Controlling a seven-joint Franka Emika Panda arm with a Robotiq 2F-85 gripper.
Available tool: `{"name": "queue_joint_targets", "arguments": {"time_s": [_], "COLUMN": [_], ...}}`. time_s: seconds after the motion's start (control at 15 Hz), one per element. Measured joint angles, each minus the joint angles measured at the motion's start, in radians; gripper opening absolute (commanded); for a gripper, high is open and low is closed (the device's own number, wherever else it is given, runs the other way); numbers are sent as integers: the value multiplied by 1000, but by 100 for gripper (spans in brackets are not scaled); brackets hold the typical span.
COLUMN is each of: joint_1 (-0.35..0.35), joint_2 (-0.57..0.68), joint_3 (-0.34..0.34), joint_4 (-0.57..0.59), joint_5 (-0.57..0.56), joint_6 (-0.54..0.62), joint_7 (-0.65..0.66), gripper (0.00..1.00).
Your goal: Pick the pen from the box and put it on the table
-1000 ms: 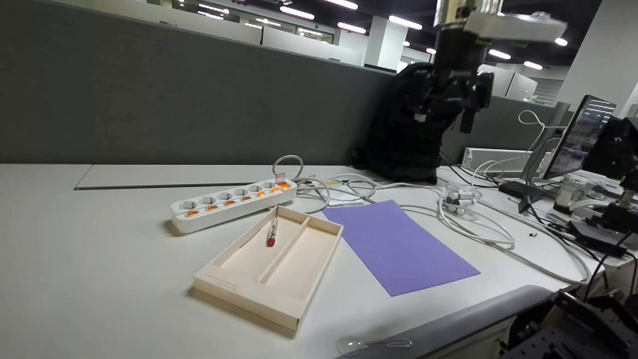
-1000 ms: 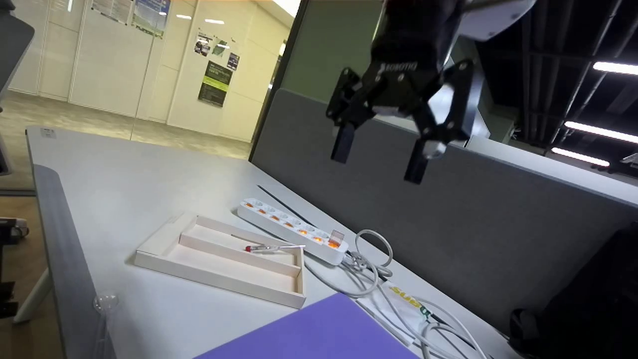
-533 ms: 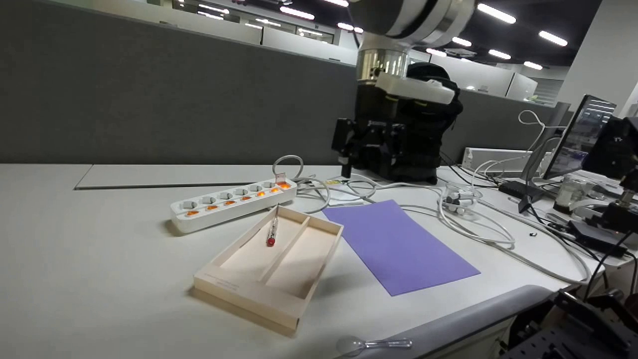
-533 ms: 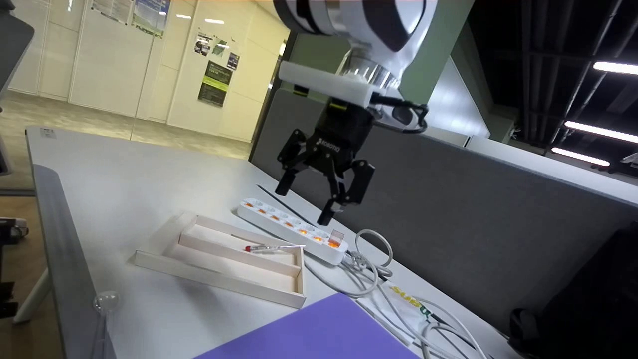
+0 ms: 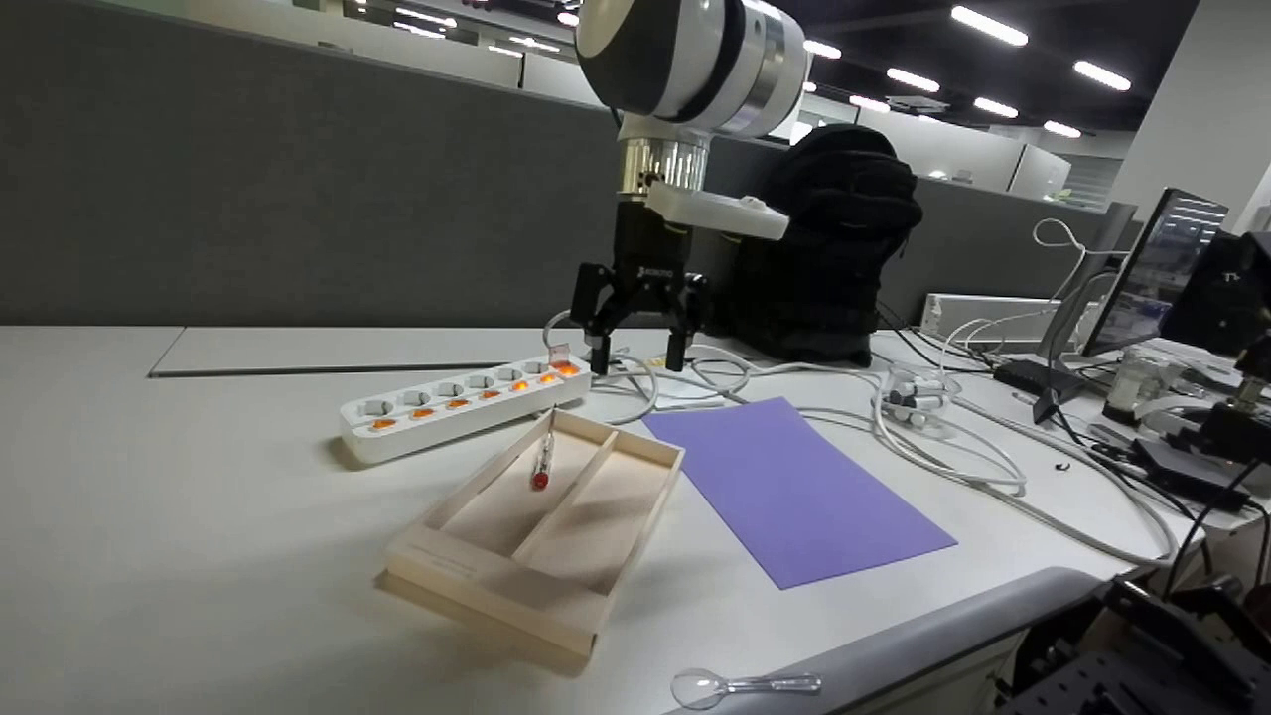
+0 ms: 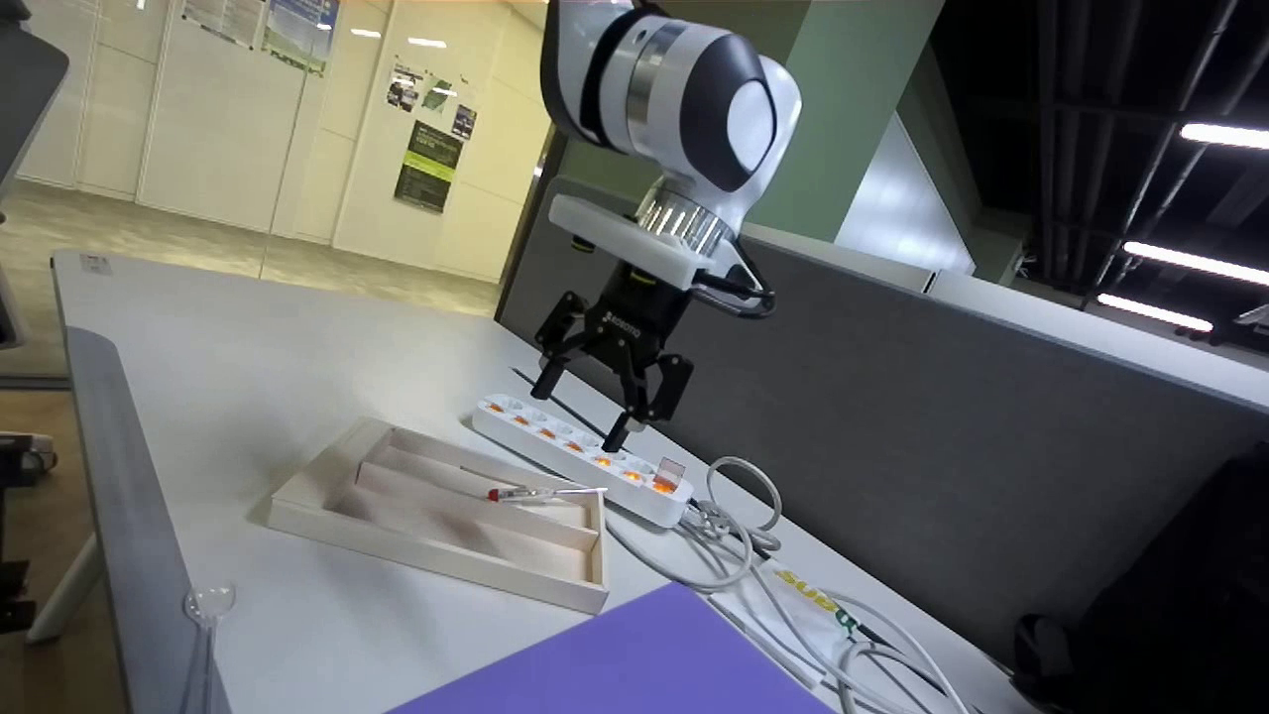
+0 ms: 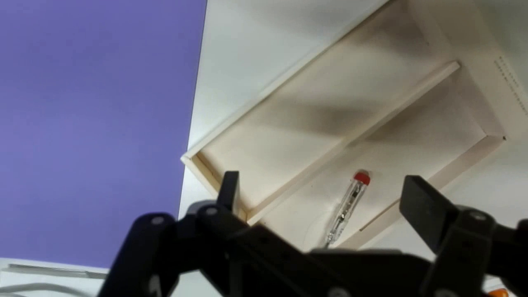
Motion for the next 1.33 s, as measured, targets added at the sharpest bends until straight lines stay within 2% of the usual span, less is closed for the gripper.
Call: {"name": "queue_joint_targets", "arguments": {"time_s": [0.47,0.6,0.93,1.33], "joint_1": [1,9,64,116], "joint_2": [13,18,70,175], "joint_3": [-2,-5,-16,-31], "joint_4": [20,20,26,58], "joint_5": [-10,-61,-231,-304], "joint_6": [1,20,113,273], "joint_7": [5,15,72,93], "gripper": [100,100,100,100]}}
